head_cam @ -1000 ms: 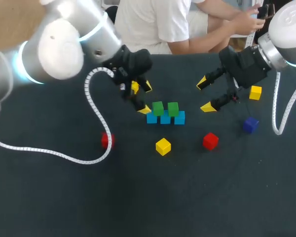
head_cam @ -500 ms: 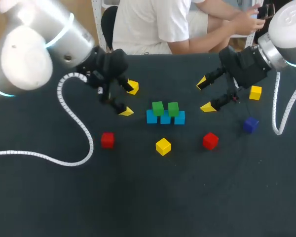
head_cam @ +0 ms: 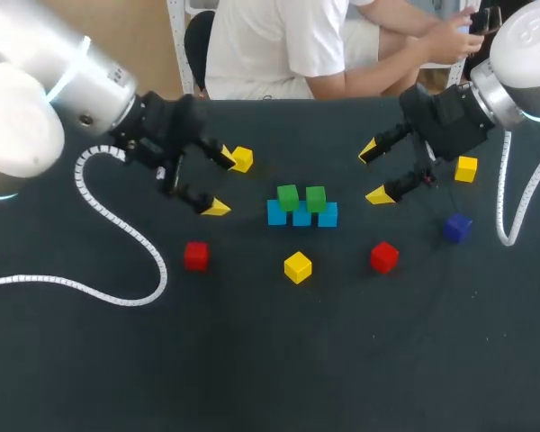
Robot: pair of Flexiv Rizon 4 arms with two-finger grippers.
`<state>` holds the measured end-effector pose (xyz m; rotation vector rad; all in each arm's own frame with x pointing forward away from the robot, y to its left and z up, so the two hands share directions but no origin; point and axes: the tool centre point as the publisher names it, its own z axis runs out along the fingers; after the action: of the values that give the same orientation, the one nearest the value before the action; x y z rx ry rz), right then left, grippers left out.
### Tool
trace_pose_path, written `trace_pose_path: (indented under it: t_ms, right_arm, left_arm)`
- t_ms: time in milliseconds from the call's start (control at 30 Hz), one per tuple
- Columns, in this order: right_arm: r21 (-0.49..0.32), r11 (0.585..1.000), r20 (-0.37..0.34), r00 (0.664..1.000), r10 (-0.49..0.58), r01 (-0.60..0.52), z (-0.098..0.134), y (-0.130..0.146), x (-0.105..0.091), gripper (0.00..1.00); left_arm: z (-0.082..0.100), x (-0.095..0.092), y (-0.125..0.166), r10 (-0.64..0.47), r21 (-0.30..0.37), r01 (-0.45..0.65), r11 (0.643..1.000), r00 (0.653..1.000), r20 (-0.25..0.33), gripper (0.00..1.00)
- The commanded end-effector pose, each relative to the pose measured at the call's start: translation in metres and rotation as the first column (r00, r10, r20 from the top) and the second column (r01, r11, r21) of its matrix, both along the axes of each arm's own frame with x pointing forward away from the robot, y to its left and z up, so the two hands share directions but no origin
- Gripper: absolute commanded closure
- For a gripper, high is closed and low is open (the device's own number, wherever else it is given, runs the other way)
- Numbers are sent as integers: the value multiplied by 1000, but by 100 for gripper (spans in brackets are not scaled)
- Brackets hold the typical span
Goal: Place the blue cubes, place green cubes on the blue cubes, place the yellow cubes on the green cubes, then place the red cubes on the yellow cubes, and place purple cube on the red cubes.
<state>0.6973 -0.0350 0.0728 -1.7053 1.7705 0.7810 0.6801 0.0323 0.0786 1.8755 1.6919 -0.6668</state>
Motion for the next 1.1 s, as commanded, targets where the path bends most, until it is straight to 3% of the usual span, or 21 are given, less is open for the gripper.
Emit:
trace_pose_path:
  t_ms: [33, 500, 1100]
  right_arm:
    - [2, 1000, 1, 1000, 0, 0, 0, 0, 0, 0]
    - [2, 1000, 1, 1000, 0, 0, 0, 0, 0, 0]
    - [2, 1000, 1, 1000, 0, 0, 0, 0, 0, 0]
  left_arm:
    - [-4, 1, 5, -7, -47, 7, 999, 1000, -4, 0]
    - [4, -11, 0, 5, -44, -6, 999, 1000, -1, 0]
    - [4, -12, -1, 8, -67, -9, 998, 1000, -12, 0]
